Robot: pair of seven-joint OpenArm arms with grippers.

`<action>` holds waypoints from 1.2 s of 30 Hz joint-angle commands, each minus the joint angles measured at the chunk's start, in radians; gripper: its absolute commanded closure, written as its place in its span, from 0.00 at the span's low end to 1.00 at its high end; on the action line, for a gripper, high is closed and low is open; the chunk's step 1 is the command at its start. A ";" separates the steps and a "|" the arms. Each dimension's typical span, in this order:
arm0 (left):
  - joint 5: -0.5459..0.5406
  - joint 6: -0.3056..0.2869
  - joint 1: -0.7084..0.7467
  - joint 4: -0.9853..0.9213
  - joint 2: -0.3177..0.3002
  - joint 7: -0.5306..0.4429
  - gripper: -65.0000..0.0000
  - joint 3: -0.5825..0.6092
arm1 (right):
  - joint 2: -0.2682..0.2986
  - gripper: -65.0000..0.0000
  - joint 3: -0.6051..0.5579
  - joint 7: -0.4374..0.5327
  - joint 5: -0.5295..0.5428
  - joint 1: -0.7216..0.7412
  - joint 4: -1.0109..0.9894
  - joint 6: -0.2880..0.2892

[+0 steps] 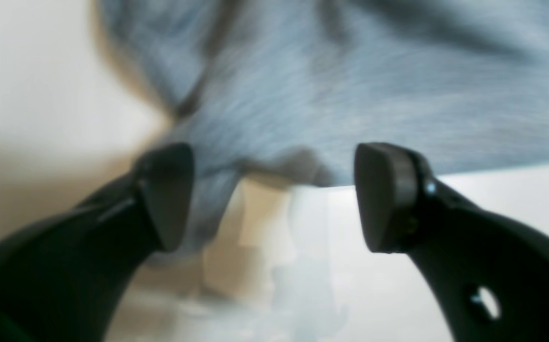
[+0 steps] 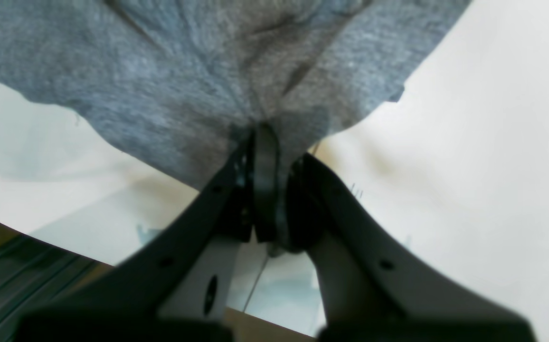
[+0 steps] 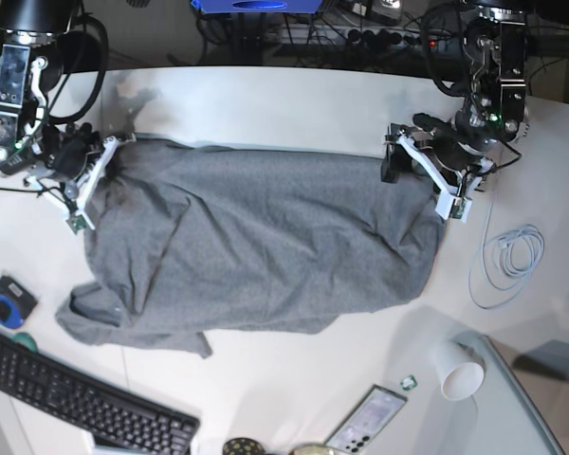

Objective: Layout the t-shirt on the table in an organized manner, then fold the t-shirt properly
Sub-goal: 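Regrasp the shirt's edge with both grippers and pull it apart, then drag the shirt edge with the left gripper to straighten it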

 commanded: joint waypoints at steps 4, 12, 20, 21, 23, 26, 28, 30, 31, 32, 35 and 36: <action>-0.007 0.003 0.044 0.087 -0.017 -0.015 0.17 -0.006 | 0.010 1.00 0.008 0.014 0.006 -0.009 0.020 0.003; -0.007 0.003 -0.030 0.076 0.002 -0.017 0.17 0.003 | 0.010 1.00 0.009 0.017 0.006 -0.049 0.022 0.003; -0.004 0.002 -0.263 -0.131 0.020 -0.015 0.64 0.008 | 0.010 1.00 0.009 0.017 0.006 -0.057 0.022 0.003; 0.000 0.002 -0.289 -0.175 0.023 -0.015 0.74 0.008 | 0.010 1.00 0.009 0.017 0.006 -0.057 0.022 0.003; 0.004 0.002 -0.329 -0.264 0.026 -0.017 0.96 0.008 | 0.010 1.00 0.028 0.017 0.006 -0.057 0.022 0.003; 0.006 0.002 -0.365 -0.370 0.016 -0.021 1.00 0.008 | 0.009 1.00 0.083 0.017 0.006 -0.052 0.022 0.003; 0.006 0.002 -0.382 -0.427 -0.001 -0.023 1.00 0.008 | 0.009 1.00 0.112 0.017 0.006 -0.052 0.022 0.003; 0.006 0.002 -0.403 -0.464 -0.004 -0.023 1.00 0.008 | 0.010 1.00 0.146 0.017 0.006 -0.054 0.020 0.003; 0.006 0.002 -0.412 -0.478 -0.004 -0.023 1.00 0.008 | 0.010 1.00 0.161 0.017 0.004 -0.056 0.019 0.003; 0.006 0.002 -0.423 -0.488 -0.006 -0.023 1.00 0.008 | 0.010 1.00 0.172 0.017 0.004 -0.056 0.017 0.003; 0.039 0.002 -0.460 -0.522 0.003 -0.024 1.00 0.008 | 0.010 1.00 0.177 0.017 0.004 -0.056 0.014 0.003; 0.056 0.000 -0.472 -0.528 0.011 -0.024 1.00 0.009 | 0.009 1.00 0.175 0.017 0.004 -0.056 0.014 0.003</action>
